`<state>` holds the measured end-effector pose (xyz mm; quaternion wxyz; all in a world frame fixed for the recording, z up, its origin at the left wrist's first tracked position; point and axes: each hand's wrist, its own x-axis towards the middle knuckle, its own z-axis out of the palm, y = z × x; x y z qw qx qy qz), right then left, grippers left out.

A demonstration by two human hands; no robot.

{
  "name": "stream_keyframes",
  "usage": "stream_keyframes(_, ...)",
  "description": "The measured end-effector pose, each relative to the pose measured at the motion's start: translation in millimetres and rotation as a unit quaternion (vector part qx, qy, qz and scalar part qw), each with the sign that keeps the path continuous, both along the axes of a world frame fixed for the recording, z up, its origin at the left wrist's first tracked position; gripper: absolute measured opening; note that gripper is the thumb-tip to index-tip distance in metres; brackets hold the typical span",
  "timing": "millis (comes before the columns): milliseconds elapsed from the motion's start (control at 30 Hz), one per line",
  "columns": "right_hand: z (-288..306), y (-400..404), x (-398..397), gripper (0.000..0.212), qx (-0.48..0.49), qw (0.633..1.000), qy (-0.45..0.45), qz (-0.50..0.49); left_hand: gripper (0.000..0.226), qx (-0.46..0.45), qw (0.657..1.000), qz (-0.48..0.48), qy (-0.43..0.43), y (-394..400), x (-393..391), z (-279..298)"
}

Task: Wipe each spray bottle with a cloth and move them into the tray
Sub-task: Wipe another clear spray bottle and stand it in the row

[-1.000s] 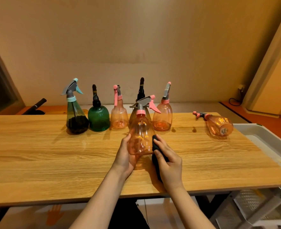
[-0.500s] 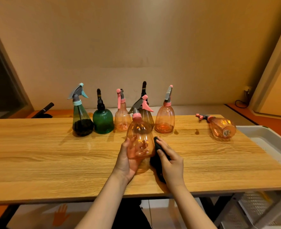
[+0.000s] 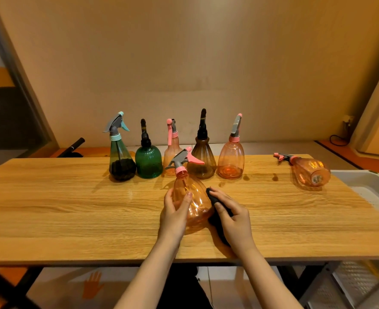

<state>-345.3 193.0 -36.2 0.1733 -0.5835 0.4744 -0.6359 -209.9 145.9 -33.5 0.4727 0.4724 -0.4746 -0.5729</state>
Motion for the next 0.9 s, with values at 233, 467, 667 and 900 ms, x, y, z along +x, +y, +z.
stream_keyframes(233,4,2,0,0.048,0.033,0.999,0.000,0.022,0.089,-0.088,0.981,0.007,-0.172,-1,15,17)
stream_keyframes(467,7,3,1,0.047,0.045,0.999,-0.015,0.017,0.032,-0.303,0.816,-0.242,-0.428,-39,45,50)
stream_keyframes(667,6,0,0,0.047,0.056,0.998,-0.019,-0.004,0.057,-0.253,0.804,-0.298,-0.449,-57,46,54)
stream_keyframes(900,6,0,-2,0.051,0.069,0.995,-0.066,-0.003,0.117,-0.182,0.774,-0.387,-0.467,-63,47,64)
